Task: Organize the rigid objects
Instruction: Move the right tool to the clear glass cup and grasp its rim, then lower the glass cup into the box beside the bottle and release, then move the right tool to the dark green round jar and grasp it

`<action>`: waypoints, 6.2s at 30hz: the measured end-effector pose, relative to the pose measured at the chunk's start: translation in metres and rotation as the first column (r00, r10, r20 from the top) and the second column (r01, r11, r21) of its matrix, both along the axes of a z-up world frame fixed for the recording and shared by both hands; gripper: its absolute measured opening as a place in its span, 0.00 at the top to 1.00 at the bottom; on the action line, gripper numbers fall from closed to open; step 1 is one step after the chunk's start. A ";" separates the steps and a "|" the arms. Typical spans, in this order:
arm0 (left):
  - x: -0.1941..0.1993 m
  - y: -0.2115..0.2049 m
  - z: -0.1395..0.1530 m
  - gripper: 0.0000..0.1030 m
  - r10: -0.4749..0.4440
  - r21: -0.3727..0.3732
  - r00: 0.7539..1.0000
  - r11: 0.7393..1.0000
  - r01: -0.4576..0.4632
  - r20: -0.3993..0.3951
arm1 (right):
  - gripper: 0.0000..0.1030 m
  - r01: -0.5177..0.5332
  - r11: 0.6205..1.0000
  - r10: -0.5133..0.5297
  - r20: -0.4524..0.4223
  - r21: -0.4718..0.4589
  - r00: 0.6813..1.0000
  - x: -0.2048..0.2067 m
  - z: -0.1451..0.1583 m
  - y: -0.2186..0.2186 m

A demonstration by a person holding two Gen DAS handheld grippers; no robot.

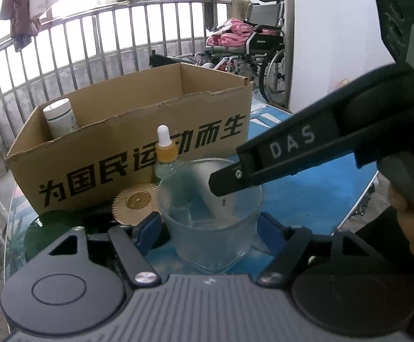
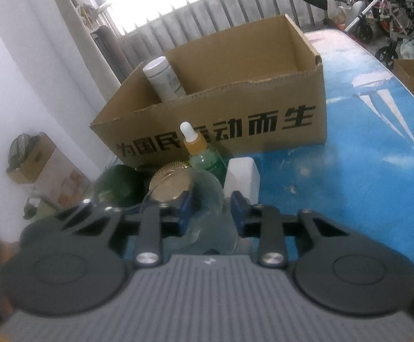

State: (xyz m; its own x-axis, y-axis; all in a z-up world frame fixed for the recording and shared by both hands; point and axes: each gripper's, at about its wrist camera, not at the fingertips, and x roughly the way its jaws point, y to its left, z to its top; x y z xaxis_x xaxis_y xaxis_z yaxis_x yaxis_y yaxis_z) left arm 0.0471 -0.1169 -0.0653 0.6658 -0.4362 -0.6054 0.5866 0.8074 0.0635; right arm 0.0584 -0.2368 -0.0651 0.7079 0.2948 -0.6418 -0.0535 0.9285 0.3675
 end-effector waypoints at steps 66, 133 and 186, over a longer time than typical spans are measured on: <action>0.209 0.070 0.063 0.28 0.216 0.112 0.960 0.974 -0.199 -0.180 | 0.85 -0.272 0.961 0.277 -0.213 0.055 0.937 0.260 0.048 0.072; -0.002 0.113 0.059 0.03 0.262 -0.120 0.963 0.960 -0.254 0.059 | 0.59 -0.141 0.970 0.129 0.072 0.196 0.989 -0.012 0.061 0.035; 0.058 0.157 -0.014 0.31 0.224 -0.239 0.968 0.940 -0.245 -0.112 | 0.26 -0.287 0.949 0.267 -0.154 -0.127 0.951 0.092 -0.014 0.178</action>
